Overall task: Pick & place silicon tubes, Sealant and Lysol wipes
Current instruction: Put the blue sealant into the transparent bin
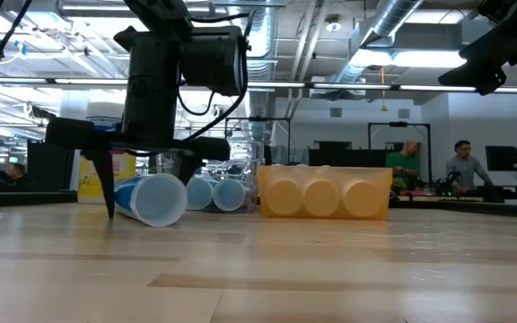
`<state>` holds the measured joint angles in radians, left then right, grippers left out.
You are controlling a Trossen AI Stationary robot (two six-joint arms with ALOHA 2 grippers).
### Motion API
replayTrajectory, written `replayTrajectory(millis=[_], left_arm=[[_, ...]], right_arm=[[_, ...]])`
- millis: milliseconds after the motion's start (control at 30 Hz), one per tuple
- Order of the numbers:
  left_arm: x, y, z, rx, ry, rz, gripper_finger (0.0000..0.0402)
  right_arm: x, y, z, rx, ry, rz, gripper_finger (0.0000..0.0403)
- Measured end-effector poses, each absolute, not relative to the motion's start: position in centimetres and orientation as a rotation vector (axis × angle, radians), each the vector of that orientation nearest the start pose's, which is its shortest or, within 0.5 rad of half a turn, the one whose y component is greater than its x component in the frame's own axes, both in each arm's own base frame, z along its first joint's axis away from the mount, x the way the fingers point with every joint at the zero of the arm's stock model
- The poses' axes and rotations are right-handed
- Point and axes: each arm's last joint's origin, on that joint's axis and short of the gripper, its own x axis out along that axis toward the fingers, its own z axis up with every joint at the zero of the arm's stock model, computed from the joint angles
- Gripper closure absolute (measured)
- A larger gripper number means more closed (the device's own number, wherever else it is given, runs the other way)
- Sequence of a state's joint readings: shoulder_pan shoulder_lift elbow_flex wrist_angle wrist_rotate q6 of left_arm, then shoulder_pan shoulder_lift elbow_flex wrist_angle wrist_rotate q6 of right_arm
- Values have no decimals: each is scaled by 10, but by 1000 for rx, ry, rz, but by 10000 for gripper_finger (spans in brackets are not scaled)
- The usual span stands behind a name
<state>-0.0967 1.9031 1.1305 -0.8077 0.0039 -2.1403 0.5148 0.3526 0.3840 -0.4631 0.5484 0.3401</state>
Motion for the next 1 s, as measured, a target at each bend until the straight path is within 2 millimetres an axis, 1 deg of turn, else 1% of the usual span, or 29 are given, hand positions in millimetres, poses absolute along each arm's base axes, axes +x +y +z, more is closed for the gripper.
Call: replayTrajectory(millis=[100, 267, 400, 533, 667, 867, 1000], left_arm=[[321, -32, 129, -1539, 964, 1553, 141], [320, -32, 129, -1529, 989, 1544, 198], [320, -36, 131, -1500, 1008, 1561, 199], [318, -42, 139, -1454, 1041, 1586, 199], [308, -51, 149, -1440, 1156, 1610, 200], [297, -65, 171, -1377, 1198, 1647, 200], [295, -74, 193, -1420, 1162, 1588, 200]], right_arm=[[94, 36, 224, 118, 360, -95, 127], [94, 36, 224, 118, 360, -96, 127], [94, 36, 224, 118, 360, -95, 127], [94, 36, 224, 118, 360, -95, 127], [94, 36, 224, 118, 360, -95, 127], [94, 36, 224, 118, 360, -96, 127], [94, 36, 224, 118, 360, -96, 127]])
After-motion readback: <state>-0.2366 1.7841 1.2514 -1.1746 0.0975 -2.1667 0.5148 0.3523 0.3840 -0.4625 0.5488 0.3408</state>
